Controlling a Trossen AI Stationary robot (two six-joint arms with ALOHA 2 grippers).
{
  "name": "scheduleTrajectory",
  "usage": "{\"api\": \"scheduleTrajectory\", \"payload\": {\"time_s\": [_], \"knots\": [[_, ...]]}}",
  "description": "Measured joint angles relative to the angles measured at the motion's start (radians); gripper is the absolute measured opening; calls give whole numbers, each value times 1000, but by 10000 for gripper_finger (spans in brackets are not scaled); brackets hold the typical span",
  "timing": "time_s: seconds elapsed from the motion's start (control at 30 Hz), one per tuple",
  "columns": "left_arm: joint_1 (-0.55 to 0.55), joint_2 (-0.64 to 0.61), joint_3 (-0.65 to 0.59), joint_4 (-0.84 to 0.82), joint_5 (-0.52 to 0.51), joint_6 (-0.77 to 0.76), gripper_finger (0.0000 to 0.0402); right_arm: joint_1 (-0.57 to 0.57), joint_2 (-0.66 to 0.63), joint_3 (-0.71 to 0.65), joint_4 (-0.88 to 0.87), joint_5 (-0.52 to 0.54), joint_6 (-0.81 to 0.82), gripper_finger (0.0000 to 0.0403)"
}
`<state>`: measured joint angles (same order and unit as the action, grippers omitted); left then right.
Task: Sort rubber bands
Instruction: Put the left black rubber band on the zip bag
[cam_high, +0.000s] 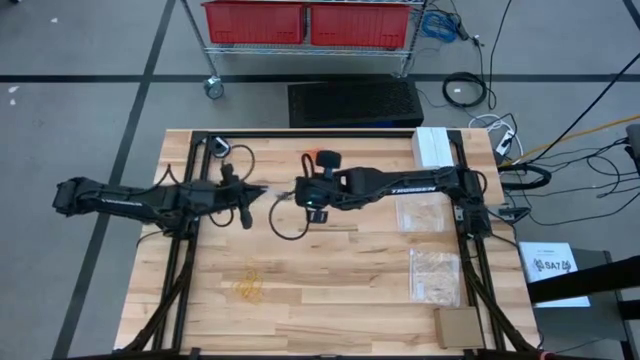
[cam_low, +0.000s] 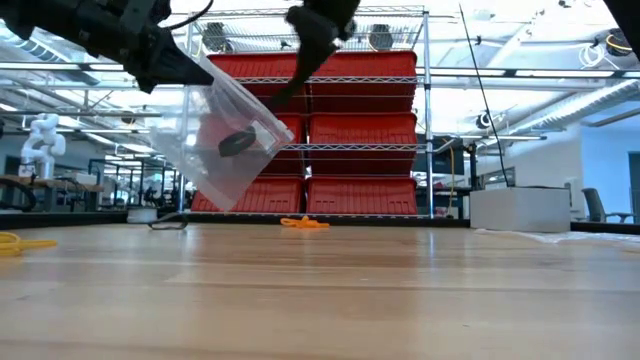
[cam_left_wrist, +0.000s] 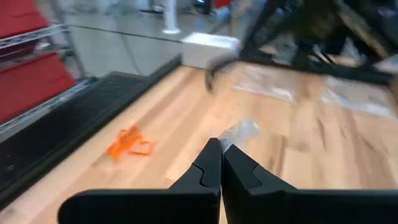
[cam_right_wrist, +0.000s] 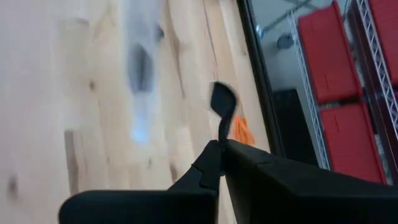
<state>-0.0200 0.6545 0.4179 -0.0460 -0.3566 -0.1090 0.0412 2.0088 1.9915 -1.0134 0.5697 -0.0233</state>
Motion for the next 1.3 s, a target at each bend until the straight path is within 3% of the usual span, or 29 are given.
{"api": "scheduleTrajectory", "payload": {"time_s": [0.13,0.27,0.6,0.73,1.1,1.3], "knots": [[0,18,0,-2,74,19,0,8,-39,-15,-126,0,68,0],[0,48,0,-12,153,10,0,18,-99,-136,-137,-35,121,0],[16,190,0,21,411,-44,0,33,-337,-603,247,-248,230,0],[48,283,0,155,413,-66,0,53,-369,-682,342,-283,261,0],[228,513,0,643,410,10,0,72,-384,-684,343,-273,264,0],[236,587,0,768,308,-62,0,82,-386,-682,366,-82,276,0]]}}
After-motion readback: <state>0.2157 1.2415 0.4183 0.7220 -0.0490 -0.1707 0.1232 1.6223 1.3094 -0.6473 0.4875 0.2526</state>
